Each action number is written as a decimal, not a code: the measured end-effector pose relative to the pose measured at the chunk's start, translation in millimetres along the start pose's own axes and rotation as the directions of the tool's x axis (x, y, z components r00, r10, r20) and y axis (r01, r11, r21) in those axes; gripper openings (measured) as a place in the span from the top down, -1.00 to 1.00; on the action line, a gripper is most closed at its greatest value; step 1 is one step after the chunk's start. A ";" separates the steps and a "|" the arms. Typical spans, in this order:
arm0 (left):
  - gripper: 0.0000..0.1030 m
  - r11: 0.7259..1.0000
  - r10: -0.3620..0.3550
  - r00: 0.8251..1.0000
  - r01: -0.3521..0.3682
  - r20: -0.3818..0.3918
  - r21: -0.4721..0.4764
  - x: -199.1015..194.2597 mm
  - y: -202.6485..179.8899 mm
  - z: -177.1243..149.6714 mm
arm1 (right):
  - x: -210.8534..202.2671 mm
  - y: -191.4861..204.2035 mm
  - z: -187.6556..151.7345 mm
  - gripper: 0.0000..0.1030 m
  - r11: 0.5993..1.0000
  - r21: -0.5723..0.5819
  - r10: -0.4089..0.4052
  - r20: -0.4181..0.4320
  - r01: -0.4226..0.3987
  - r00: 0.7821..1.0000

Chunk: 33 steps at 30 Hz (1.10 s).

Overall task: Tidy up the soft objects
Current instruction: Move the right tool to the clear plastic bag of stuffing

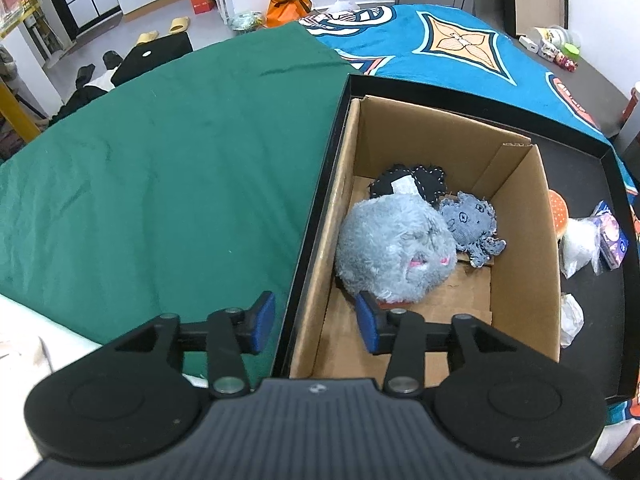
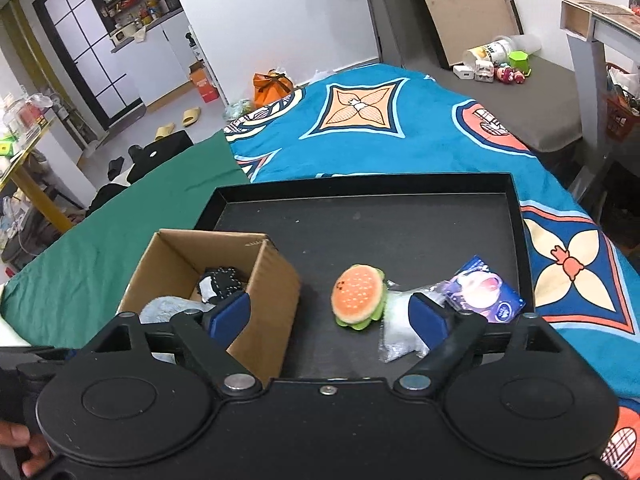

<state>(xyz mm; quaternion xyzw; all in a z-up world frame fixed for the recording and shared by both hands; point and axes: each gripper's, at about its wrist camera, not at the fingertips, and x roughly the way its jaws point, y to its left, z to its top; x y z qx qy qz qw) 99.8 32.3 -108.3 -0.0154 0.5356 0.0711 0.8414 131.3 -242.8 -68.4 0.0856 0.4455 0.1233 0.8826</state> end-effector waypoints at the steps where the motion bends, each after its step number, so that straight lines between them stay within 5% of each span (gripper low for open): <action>1: 0.11 1.000 0.005 1.000 -0.005 0.000 0.003 -0.1 -1.2 0.5 | -0.1 -4.5 0.0 -0.66 1.000 0.000 0.002 -0.003 -0.002 1.000; 33: -0.07 0.979 0.161 0.987 -0.159 -0.003 0.127 8.5 -43.7 7.8 | 50.1 -77.7 -24.3 -0.48 0.987 0.145 0.082 -0.065 -0.072 0.994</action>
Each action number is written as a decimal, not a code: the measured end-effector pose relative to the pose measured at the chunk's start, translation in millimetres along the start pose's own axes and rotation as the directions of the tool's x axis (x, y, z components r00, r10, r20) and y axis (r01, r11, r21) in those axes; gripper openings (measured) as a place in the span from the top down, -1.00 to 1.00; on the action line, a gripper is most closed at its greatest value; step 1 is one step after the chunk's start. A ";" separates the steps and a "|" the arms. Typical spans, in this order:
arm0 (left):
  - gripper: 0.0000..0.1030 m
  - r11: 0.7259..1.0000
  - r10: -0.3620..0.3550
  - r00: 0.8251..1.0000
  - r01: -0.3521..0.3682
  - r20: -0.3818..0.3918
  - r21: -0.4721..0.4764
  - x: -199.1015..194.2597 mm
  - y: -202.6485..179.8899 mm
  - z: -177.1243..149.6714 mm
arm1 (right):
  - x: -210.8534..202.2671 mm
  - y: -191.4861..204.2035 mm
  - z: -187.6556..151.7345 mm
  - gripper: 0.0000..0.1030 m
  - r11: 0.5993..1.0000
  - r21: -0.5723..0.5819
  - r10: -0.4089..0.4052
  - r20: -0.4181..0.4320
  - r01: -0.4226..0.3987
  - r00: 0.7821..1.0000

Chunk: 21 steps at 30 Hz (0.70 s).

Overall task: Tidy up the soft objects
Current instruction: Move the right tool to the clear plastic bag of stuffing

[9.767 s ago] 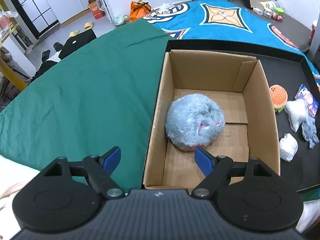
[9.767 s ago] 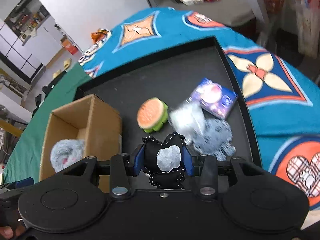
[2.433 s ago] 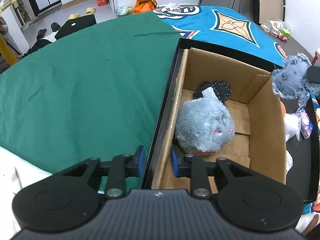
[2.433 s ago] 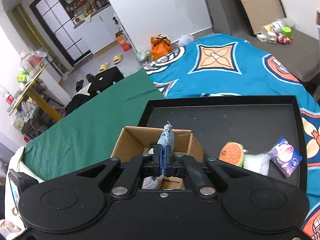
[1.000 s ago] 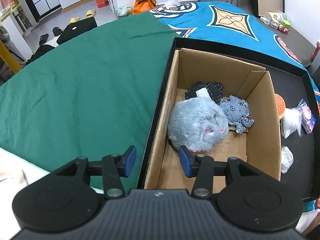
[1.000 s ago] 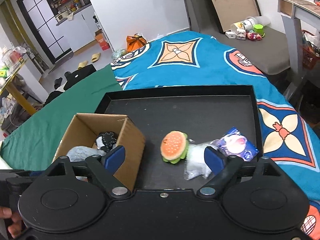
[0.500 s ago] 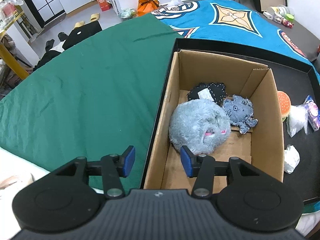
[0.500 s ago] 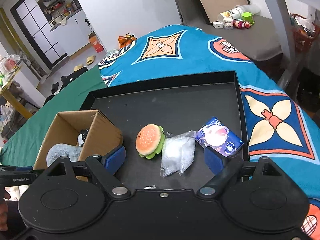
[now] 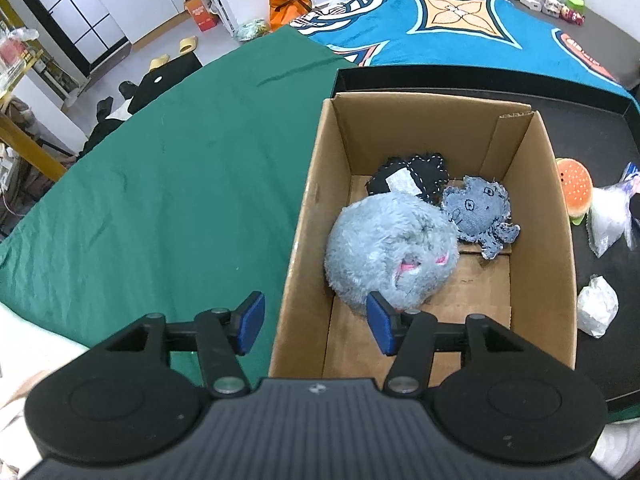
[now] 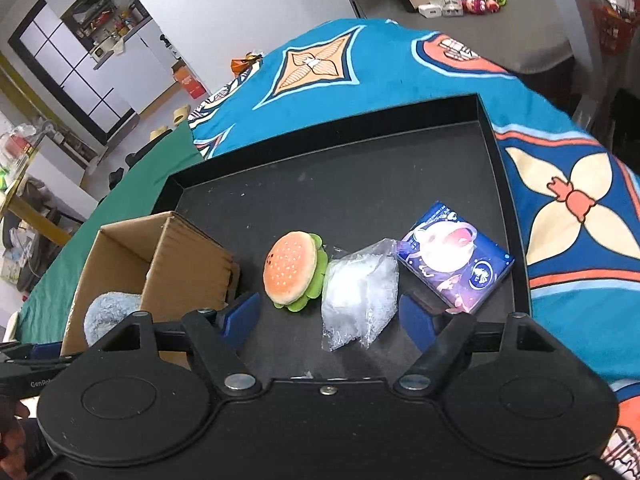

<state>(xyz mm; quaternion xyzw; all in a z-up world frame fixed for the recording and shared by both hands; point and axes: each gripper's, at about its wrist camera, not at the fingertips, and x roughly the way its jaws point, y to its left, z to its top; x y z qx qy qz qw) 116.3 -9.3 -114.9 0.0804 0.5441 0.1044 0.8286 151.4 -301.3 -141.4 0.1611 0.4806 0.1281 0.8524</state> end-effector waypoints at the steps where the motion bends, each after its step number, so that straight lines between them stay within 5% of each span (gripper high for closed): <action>1: -0.07 1.000 0.004 1.000 -0.004 0.000 0.004 0.5 -1.6 0.8 | 2.4 -1.3 0.1 -0.48 1.000 0.003 -0.006 -0.005 0.006 1.000; 11: -0.14 0.999 0.035 0.999 -0.035 -0.002 0.029 0.0 -9.6 2.7 | 27.9 -12.4 4.6 -0.35 0.999 0.037 -0.032 -0.022 0.033 0.999; 18: -0.15 0.999 0.032 0.999 -0.031 -0.011 0.021 0.2 -8.2 5.6 | 37.2 -18.6 -0.5 0.33 0.998 0.035 -0.040 -0.069 0.042 0.997; 21: -0.15 0.999 0.031 0.999 -0.031 -0.009 0.021 -0.1 -9.1 5.9 | 34.6 -17.8 -1.2 0.44 0.998 0.032 -0.044 -0.089 0.047 0.995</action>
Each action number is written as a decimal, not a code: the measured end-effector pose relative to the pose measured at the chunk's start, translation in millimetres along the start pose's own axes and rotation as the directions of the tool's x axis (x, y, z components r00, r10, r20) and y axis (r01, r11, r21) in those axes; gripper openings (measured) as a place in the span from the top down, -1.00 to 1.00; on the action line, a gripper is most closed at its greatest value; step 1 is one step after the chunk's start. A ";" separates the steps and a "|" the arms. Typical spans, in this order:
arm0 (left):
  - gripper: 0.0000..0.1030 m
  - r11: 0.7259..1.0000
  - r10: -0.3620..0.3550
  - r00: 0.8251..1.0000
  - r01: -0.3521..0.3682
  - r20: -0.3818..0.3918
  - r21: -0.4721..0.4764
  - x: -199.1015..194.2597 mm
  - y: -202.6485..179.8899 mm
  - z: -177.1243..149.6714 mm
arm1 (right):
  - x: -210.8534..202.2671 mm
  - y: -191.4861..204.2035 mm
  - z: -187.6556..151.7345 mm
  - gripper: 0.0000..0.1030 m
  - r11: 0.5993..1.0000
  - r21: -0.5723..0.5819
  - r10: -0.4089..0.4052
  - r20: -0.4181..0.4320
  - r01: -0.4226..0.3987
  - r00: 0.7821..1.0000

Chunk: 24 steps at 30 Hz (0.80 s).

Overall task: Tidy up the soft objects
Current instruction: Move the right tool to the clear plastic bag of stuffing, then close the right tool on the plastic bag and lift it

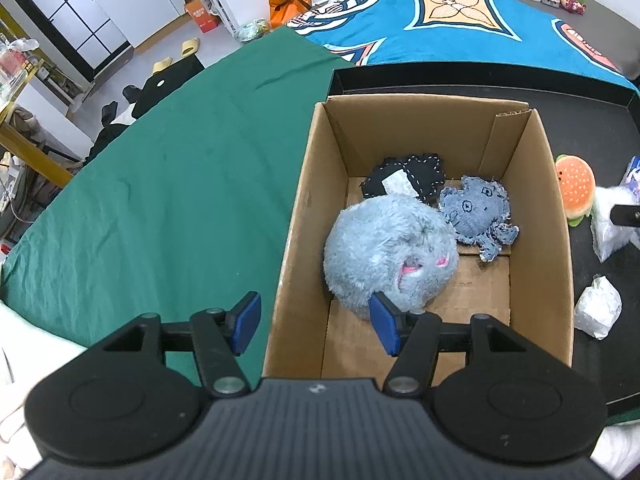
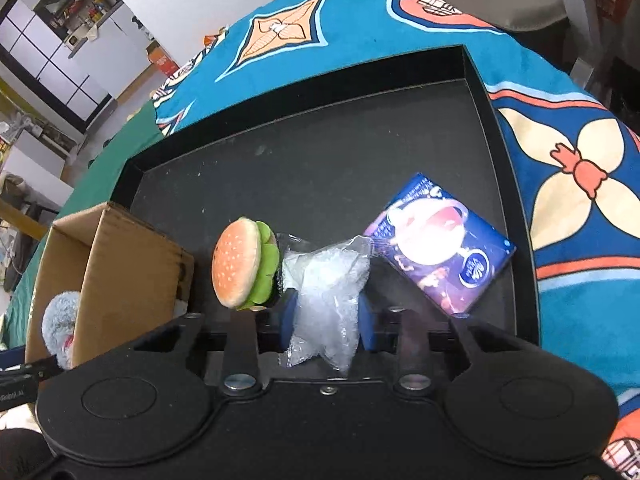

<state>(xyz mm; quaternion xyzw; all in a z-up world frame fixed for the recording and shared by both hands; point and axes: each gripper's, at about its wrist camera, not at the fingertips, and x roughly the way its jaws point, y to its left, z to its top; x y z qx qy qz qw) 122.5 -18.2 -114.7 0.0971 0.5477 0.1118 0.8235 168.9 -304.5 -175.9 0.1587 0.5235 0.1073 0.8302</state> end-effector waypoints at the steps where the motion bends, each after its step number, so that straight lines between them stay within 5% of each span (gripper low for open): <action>1: -0.15 1.000 0.002 1.000 -0.002 0.000 0.001 0.0 -0.4 -0.1 | -1.3 0.6 -1.4 0.45 1.000 -0.005 -0.003 -0.005 0.003 1.000; 24: -0.16 0.999 -0.051 0.999 0.051 0.019 0.005 -12.1 8.5 -14.8 | -55.6 15.2 -9.7 0.48 1.000 0.005 -0.007 0.085 0.007 0.996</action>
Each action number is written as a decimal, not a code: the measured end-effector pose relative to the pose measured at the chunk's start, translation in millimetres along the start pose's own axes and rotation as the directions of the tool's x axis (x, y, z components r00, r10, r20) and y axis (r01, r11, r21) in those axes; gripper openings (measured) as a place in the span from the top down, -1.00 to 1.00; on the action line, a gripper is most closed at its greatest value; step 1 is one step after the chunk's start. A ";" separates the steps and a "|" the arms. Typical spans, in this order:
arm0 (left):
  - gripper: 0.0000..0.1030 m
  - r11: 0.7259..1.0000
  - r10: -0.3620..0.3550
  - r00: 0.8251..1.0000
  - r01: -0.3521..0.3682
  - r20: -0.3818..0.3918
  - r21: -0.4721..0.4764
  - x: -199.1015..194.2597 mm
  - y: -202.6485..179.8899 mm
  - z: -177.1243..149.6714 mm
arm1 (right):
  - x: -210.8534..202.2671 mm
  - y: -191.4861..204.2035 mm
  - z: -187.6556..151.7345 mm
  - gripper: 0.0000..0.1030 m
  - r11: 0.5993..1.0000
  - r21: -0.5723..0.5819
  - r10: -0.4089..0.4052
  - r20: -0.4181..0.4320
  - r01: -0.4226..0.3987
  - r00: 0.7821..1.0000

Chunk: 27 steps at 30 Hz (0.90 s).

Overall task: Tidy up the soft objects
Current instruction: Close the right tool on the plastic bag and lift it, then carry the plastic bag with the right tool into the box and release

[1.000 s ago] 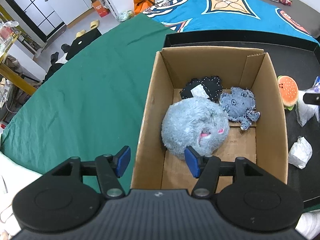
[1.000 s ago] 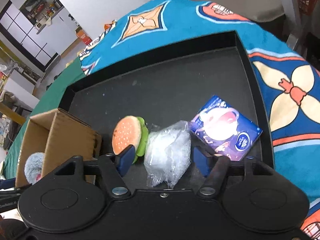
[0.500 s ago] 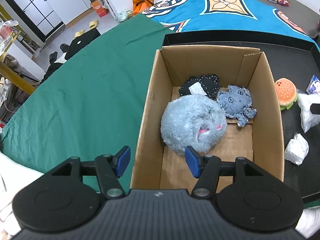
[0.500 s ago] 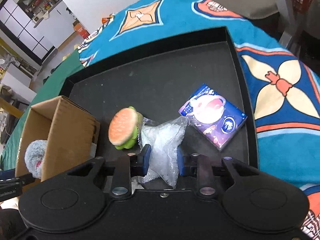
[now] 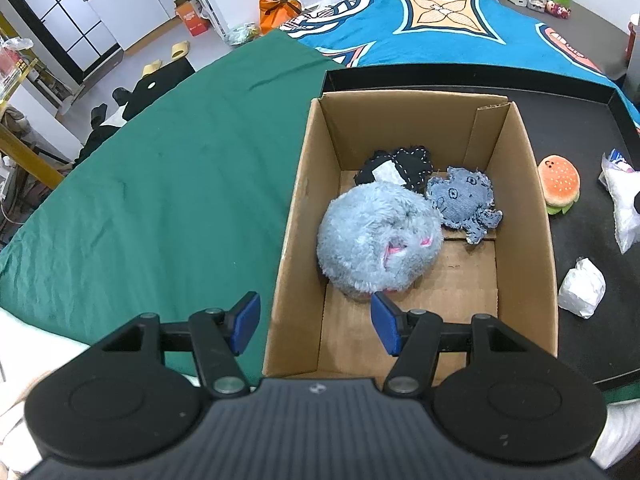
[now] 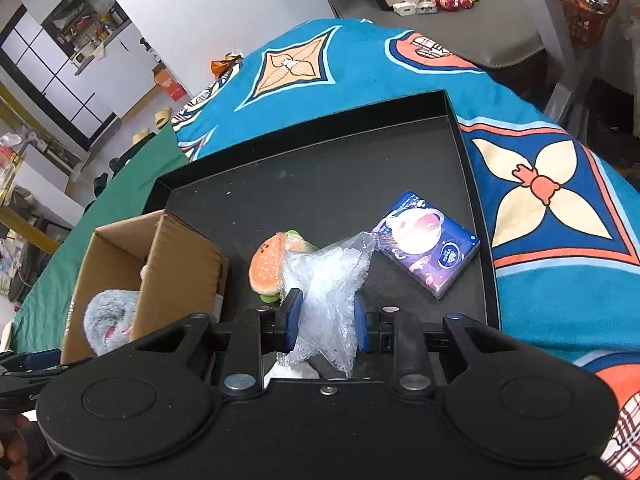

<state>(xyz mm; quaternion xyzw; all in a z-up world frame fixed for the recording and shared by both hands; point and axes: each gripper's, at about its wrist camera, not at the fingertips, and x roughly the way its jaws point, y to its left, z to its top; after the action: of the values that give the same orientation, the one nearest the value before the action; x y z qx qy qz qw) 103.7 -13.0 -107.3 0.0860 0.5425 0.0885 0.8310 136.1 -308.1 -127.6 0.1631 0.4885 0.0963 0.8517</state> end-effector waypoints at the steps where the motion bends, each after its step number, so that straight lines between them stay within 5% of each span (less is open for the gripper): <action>1: -0.16 1.000 -0.002 1.000 0.002 0.001 -0.002 -0.1 0.8 -0.1 | -1.3 1.5 -0.6 0.48 1.000 0.000 0.000 0.002 0.000 1.000; 27: -0.16 0.994 -0.087 0.995 0.089 0.040 -0.063 1.2 28.0 -8.6 | -32.5 65.6 4.9 0.47 0.995 -0.081 0.057 0.049 -0.053 0.997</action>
<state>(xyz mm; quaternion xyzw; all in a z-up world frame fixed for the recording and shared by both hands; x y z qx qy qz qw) 94.7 14.8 -105.1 0.0367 0.5271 0.0678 0.8463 123.7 -258.6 -74.9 0.1449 0.4575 0.1350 0.8669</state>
